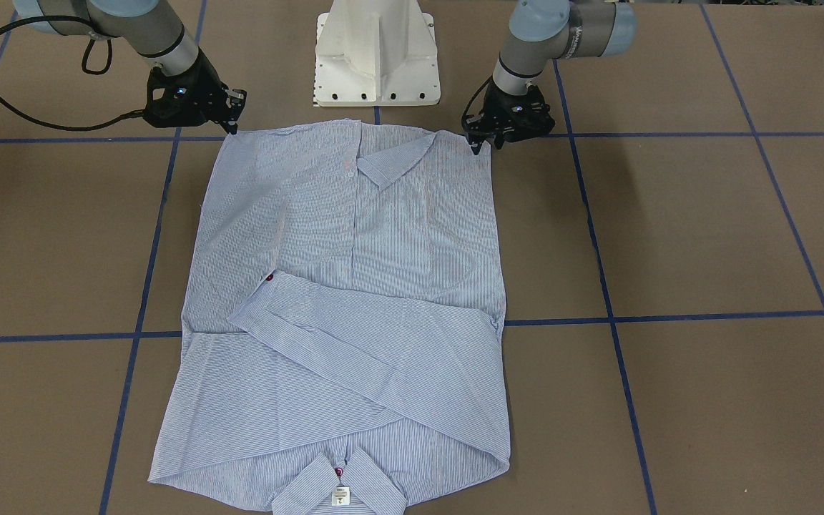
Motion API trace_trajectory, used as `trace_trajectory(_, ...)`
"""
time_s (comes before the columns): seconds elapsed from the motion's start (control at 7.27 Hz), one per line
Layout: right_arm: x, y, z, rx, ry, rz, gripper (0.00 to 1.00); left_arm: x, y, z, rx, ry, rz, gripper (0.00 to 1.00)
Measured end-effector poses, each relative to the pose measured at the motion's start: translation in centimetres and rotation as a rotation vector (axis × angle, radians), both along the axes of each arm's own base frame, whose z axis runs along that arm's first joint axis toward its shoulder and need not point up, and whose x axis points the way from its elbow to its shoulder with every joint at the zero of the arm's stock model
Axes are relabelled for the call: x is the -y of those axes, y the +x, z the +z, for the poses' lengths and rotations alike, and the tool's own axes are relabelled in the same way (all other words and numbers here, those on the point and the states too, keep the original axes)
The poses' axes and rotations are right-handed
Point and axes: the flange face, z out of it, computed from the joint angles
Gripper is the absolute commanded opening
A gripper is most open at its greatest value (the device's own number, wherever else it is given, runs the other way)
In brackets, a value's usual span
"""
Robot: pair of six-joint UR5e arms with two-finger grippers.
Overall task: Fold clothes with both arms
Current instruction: 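Lower the left gripper to the other hem corner while the right gripper grips its corner, then lift the hem with both grippers and fold it toward the collar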
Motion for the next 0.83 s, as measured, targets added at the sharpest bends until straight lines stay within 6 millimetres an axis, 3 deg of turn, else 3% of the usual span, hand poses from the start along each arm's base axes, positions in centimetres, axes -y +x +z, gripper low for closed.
trace_trajectory(0.41, 0.11, 0.07, 0.07, -0.001, -0.001, 0.003, 0.0, 0.13, -0.12, -0.05, 0.001, 0.0, -0.003, 0.01)
trace_trajectory(0.83, 0.46, 0.51, -0.09, 0.007, -0.015, -0.002, 0.0, 0.07, -0.49, -0.7, 0.003, -0.002, -0.003, 0.0)
